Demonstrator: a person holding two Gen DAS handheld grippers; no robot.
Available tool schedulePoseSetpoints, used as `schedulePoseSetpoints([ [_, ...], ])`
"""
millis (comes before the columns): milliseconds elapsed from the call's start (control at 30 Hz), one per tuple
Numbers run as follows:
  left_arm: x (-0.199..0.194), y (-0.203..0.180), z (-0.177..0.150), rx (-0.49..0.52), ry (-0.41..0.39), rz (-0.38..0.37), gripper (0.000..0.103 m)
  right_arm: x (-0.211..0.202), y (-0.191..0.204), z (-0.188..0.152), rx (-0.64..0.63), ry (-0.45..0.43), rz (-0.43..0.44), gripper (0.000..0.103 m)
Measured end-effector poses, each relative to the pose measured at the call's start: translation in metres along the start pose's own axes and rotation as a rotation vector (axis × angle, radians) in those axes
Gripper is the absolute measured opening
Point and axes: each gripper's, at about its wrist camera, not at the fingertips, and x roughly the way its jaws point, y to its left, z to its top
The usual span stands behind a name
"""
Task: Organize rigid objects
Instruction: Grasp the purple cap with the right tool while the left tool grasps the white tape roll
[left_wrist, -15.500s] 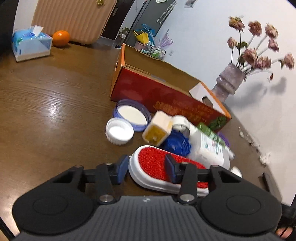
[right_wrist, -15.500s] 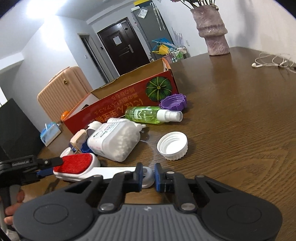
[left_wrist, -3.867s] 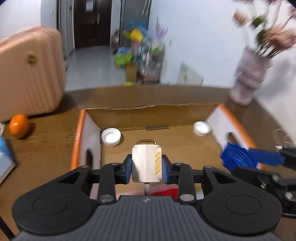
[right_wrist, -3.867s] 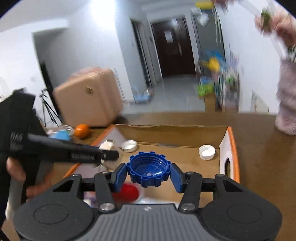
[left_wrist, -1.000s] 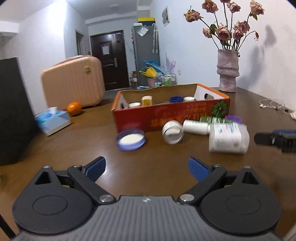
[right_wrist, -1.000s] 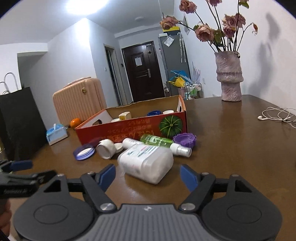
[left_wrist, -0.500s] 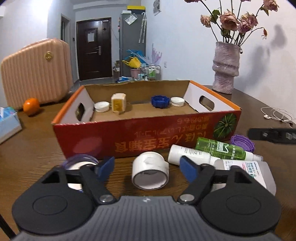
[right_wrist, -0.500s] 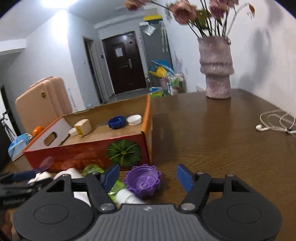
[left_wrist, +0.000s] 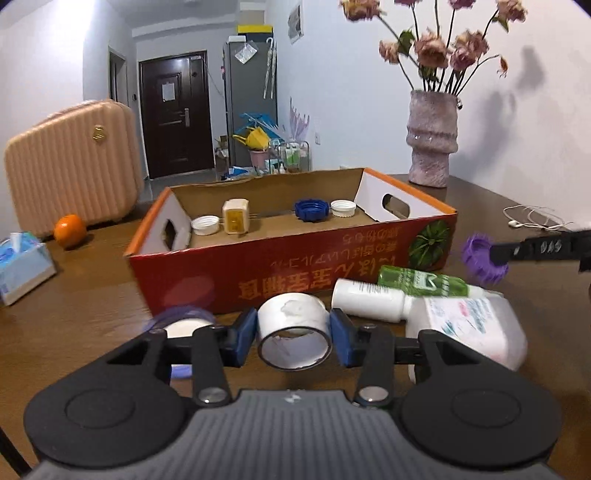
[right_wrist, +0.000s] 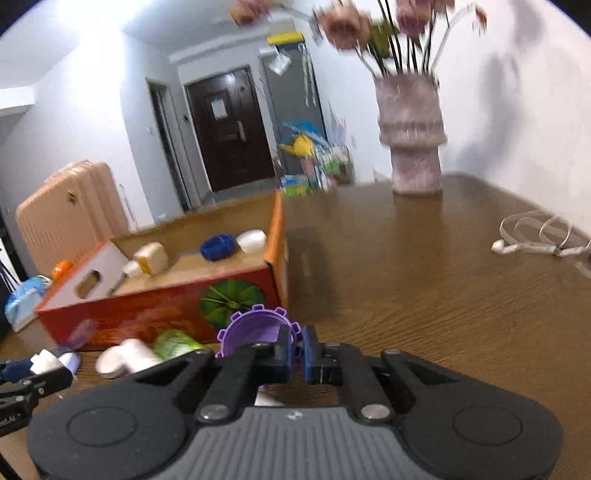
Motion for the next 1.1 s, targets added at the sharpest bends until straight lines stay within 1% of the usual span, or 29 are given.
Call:
schedulePoseSetpoints([
  [100,-0.034,0.008,-0.014,0.02,-0.002,-0.009,0.044,-0.038,0.014,-0.002,-0.051,-0.042,0.029,0.006],
  [167,-0.054,0.014,-0.026,0.041,0.005,0.007,0.044,-0.061,0.025,-0.009,-0.074,-0.041,0.08,0.006],
  [233,-0.075,0.021,-0.036,0.037,0.019,0.031,0.044,-0.074,0.039,-0.019,-0.089,0.002,0.156,0.006],
  [300,-0.093,0.026,-0.046,0.008,0.022,0.026,0.044,-0.08,0.058,-0.038,-0.122,0.049,0.223,0.006],
  [333,-0.099,0.027,-0.05,0.001,0.024,0.02,0.044,-0.08,0.066,-0.046,-0.14,0.07,0.239,0.006],
  [433,-0.111,0.024,-0.062,0.012,0.044,0.02,0.044,-0.076,0.082,-0.063,-0.168,0.119,0.249,0.006],
  [533,-0.117,0.021,-0.071,0.016,0.048,-0.013,0.044,-0.071,0.09,-0.071,-0.181,0.152,0.232,0.006],
  [700,-0.119,0.023,-0.079,0.003,0.051,-0.037,0.045,-0.067,0.095,-0.081,-0.182,0.193,0.215,0.007],
  [767,-0.117,0.024,-0.08,0.001,0.058,-0.04,0.045,-0.067,0.096,-0.084,-0.18,0.197,0.205,0.008],
  [833,-0.115,0.024,-0.081,-0.002,0.066,-0.043,0.045,-0.07,0.096,-0.085,-0.182,0.193,0.204,0.013],
  [900,-0.115,0.025,-0.082,-0.004,0.069,-0.054,0.046,-0.078,0.097,-0.083,-0.191,0.161,0.198,0.02],
  [967,-0.116,0.025,-0.082,-0.004,0.065,-0.056,0.046,-0.084,0.097,-0.079,-0.201,0.136,0.212,0.043],
  [1000,-0.116,0.026,-0.082,-0.006,0.064,-0.057,0.048,-0.087,0.098,-0.078,-0.207,0.123,0.219,0.047],
  [1033,-0.116,0.026,-0.082,-0.008,0.065,-0.058,0.049,-0.09,0.1,-0.078,-0.216,0.116,0.227,0.054],
  [1067,-0.116,0.026,-0.082,-0.011,0.066,-0.056,0.05,-0.091,0.101,-0.079,-0.226,0.115,0.236,0.057],
  [1100,-0.116,0.027,-0.083,-0.013,0.07,-0.056,0.05,-0.09,0.103,-0.081,-0.235,0.119,0.243,0.058],
])
